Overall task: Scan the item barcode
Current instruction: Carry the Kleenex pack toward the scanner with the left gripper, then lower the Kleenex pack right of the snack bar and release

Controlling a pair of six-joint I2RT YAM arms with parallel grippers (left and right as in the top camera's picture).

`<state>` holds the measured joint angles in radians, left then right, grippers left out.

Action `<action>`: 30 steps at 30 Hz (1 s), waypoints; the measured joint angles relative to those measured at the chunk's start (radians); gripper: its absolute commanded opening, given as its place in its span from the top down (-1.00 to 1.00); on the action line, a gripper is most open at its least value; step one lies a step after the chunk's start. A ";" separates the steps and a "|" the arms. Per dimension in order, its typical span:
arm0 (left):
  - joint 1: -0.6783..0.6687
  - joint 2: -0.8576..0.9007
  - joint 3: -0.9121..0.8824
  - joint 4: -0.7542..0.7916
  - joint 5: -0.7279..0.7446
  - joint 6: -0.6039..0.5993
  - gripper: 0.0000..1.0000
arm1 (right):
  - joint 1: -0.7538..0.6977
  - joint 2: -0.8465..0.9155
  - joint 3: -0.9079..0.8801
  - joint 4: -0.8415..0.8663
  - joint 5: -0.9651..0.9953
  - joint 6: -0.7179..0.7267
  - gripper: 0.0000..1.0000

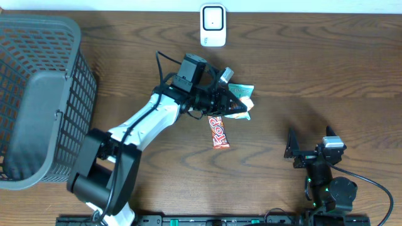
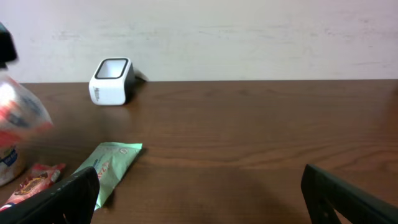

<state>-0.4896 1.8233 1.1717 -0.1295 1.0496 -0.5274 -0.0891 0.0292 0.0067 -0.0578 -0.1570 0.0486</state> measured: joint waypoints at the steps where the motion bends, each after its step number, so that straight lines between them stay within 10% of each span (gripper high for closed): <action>1: -0.005 0.007 0.000 -0.001 -0.036 -0.005 0.24 | 0.000 0.000 0.000 0.000 0.000 0.000 -0.98; 10: -0.200 0.018 0.000 0.010 -0.492 0.006 0.06 | 0.000 0.000 0.000 0.000 0.000 0.000 -0.99; 13: -0.281 0.018 0.000 0.015 -0.614 0.026 -0.49 | 0.000 0.000 0.000 0.000 0.000 0.000 -0.99; 18: -0.341 0.018 0.000 0.019 -0.783 0.083 -0.70 | 0.000 0.000 0.000 0.000 0.000 0.000 -0.98; 21: -0.338 0.018 0.000 0.018 -0.826 0.100 -0.37 | 0.000 0.000 0.000 0.000 0.000 0.000 -0.98; 23: -0.337 0.018 0.000 0.018 -0.843 0.110 0.44 | 0.000 0.000 0.000 0.000 0.000 0.000 -0.99; 25: -0.336 0.018 0.000 0.015 -0.854 0.117 0.79 | 0.000 0.000 0.000 0.000 0.000 0.000 -0.98; 30: -0.336 0.018 0.000 0.002 -0.826 0.128 0.85 | 0.000 0.000 0.000 0.000 0.000 0.000 -0.98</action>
<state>-0.8257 1.8416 1.1717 -0.1272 0.2241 -0.3996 -0.0895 0.0292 0.0067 -0.0578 -0.1570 0.0486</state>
